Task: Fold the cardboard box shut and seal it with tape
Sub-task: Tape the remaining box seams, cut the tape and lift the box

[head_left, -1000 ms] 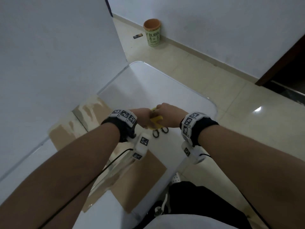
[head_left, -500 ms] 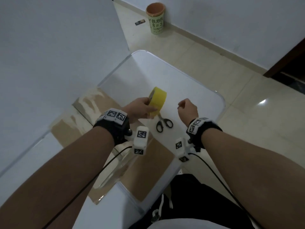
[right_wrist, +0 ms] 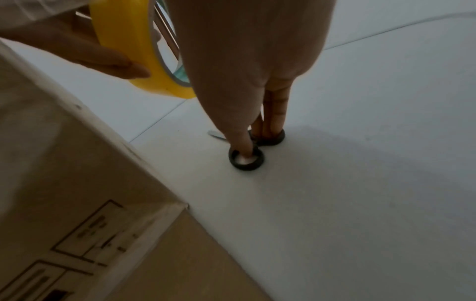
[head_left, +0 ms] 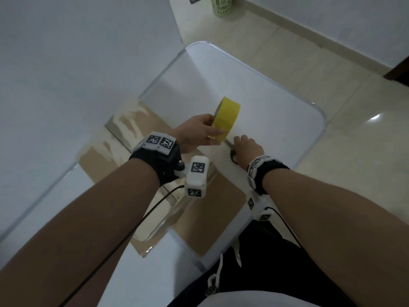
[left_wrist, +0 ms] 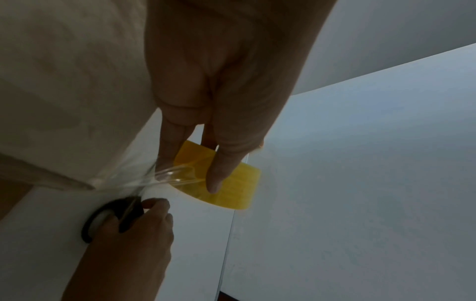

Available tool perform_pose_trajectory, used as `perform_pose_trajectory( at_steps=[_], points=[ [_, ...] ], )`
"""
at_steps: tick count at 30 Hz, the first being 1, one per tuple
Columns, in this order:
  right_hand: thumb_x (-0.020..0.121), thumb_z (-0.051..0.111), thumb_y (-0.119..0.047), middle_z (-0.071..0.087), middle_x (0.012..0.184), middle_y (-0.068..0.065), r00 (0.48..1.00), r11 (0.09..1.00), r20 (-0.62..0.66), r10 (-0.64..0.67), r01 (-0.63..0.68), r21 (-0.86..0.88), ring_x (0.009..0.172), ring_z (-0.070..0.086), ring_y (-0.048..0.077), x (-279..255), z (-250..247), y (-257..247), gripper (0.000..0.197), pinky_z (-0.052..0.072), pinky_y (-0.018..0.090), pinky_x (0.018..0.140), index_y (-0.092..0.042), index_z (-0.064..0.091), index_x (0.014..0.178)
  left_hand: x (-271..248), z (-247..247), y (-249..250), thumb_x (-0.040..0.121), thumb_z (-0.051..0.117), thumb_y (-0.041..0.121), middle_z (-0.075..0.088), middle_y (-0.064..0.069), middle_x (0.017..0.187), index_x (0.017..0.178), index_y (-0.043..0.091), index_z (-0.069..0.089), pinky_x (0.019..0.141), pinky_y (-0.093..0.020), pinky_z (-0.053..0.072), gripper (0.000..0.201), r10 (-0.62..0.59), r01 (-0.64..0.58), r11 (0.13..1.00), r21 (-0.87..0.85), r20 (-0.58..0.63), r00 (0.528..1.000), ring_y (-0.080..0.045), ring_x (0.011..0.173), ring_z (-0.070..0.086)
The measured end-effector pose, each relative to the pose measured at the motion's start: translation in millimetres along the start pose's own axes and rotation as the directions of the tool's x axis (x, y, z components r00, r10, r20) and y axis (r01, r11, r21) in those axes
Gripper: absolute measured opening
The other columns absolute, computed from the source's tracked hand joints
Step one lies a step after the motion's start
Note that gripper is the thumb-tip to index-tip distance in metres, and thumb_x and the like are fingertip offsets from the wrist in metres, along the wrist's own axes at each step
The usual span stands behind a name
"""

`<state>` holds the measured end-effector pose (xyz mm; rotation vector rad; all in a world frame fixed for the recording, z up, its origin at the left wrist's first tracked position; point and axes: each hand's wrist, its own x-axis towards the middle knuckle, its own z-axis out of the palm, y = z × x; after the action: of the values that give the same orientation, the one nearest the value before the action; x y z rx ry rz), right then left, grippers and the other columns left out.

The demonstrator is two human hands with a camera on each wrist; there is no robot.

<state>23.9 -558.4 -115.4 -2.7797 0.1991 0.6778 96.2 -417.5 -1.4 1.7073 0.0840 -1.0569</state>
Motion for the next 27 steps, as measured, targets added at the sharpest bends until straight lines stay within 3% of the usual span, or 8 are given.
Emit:
perform_pose_trajectory(
  at_steps=[3, 5, 11, 15, 18, 21, 24, 27],
  points=[
    [0.095, 0.048, -0.025, 0.055, 0.116, 0.017, 0.999, 1.0, 0.027, 0.026, -0.026, -0.007, 0.101, 0.059, 0.035, -3, -12, 11, 0.033, 0.043, 0.037, 0.071, -0.006, 0.045, 0.121, -1, 1, 1, 0.09, 0.063, 0.003, 0.057, -0.019, 0.113, 0.108, 0.002, 0.055, 0.094, -0.046, 0.053, 0.02, 0.004, -0.004, 1.0, 0.009, 0.023, 1.0, -0.03, 0.1, 0.061],
    [0.093, 0.053, -0.029, 0.058, 0.114, 0.018, 0.996, 0.993, 0.073, 0.054, -0.062, 0.105, 0.097, 0.06, 0.035, -5, -20, 20, 0.037, 0.045, 0.036, 0.068, -0.005, 0.047, 0.119, -1, 2, 2, 0.09, 0.063, 0.004, 0.057, -0.019, 0.113, 0.108, 0.005, 0.056, 0.096, -0.046, 0.051, 0.019, 0.001, -0.002, 1.0, 0.022, 0.05, 0.999, -0.031, 0.102, 0.061],
    [0.089, 0.063, -0.028, 0.06, 0.125, 0.011, 0.957, 0.861, 0.262, 0.122, -0.233, 0.452, 0.11, 0.06, 0.029, -21, -23, 43, 0.04, 0.051, 0.039, 0.094, -0.012, 0.059, 0.126, -1, 4, 8, 0.091, 0.062, 0.006, 0.057, -0.015, 0.112, 0.103, 0.012, 0.055, 0.093, -0.039, 0.05, 0.015, -0.029, 0.02, 0.996, 0.089, 0.105, 0.994, -0.029, 0.098, 0.059],
    [0.08, 0.074, -0.033, 0.064, 0.101, 0.009, 0.936, 0.737, 0.349, 0.055, -0.273, 0.618, 0.091, 0.063, 0.026, -40, -15, 58, 0.042, 0.054, 0.043, 0.092, -0.017, 0.063, 0.118, -4, 6, 12, 0.092, 0.062, 0.014, 0.059, -0.008, 0.106, 0.104, 0.017, 0.055, 0.079, -0.03, 0.051, 0.014, -0.067, 0.043, 0.982, 0.182, 0.124, 0.99, -0.022, 0.089, 0.061],
    [0.075, 0.076, -0.046, 0.064, 0.101, 0.011, 0.914, 0.653, 0.403, -0.043, -0.28, 0.704, 0.092, 0.063, 0.026, -59, -13, 63, 0.041, 0.053, 0.044, 0.094, -0.025, 0.062, 0.107, -5, 12, 14, 0.093, 0.062, 0.018, 0.062, -0.002, 0.102, 0.108, 0.018, 0.056, 0.071, -0.022, 0.05, 0.016, -0.066, 0.036, 0.968, 0.248, 0.115, 0.991, -0.014, 0.082, 0.062],
    [0.086, 0.07, -0.03, 0.061, 0.098, 0.009, 0.851, 0.518, 0.496, -0.17, -0.352, 0.78, 0.088, 0.055, 0.019, -79, -14, 61, 0.018, 0.049, 0.032, 0.089, -0.021, 0.064, 0.1, -6, 16, 14, 0.093, 0.061, 0.017, 0.063, -0.001, 0.099, 0.11, 0.017, 0.055, 0.067, -0.02, 0.051, 0.017, -0.047, 0.017, 0.962, 0.273, 0.105, 0.993, -0.012, 0.08, 0.062],
    [0.091, 0.065, -0.02, 0.062, 0.094, 0.002, 0.824, 0.512, 0.514, -0.238, -0.344, 0.787, 0.09, 0.051, 0.017, -91, -15, 58, 0.009, 0.044, 0.03, 0.085, -0.02, 0.062, 0.099, -6, 16, 15, 0.093, 0.061, 0.014, 0.063, -0.004, 0.1, 0.103, 0.018, 0.057, 0.067, -0.022, 0.054, 0.012, -0.026, 0.003, 0.961, 0.277, 0.08, 0.996, -0.015, 0.083, 0.064],
    [0.085, 0.071, -0.03, 0.064, 0.117, 0.006, 0.853, 0.561, 0.454, -0.257, -0.25, 0.789, 0.106, 0.056, 0.025, -92, -19, 50, 0.014, 0.048, 0.036, 0.091, -0.032, 0.063, 0.096, -5, 16, 17, 0.093, 0.061, 0.011, 0.061, -0.008, 0.102, 0.101, 0.016, 0.056, 0.08, -0.03, 0.052, 0.01, -0.008, -0.013, 0.959, 0.282, 0.071, 0.997, -0.019, 0.087, 0.063]
  ],
)
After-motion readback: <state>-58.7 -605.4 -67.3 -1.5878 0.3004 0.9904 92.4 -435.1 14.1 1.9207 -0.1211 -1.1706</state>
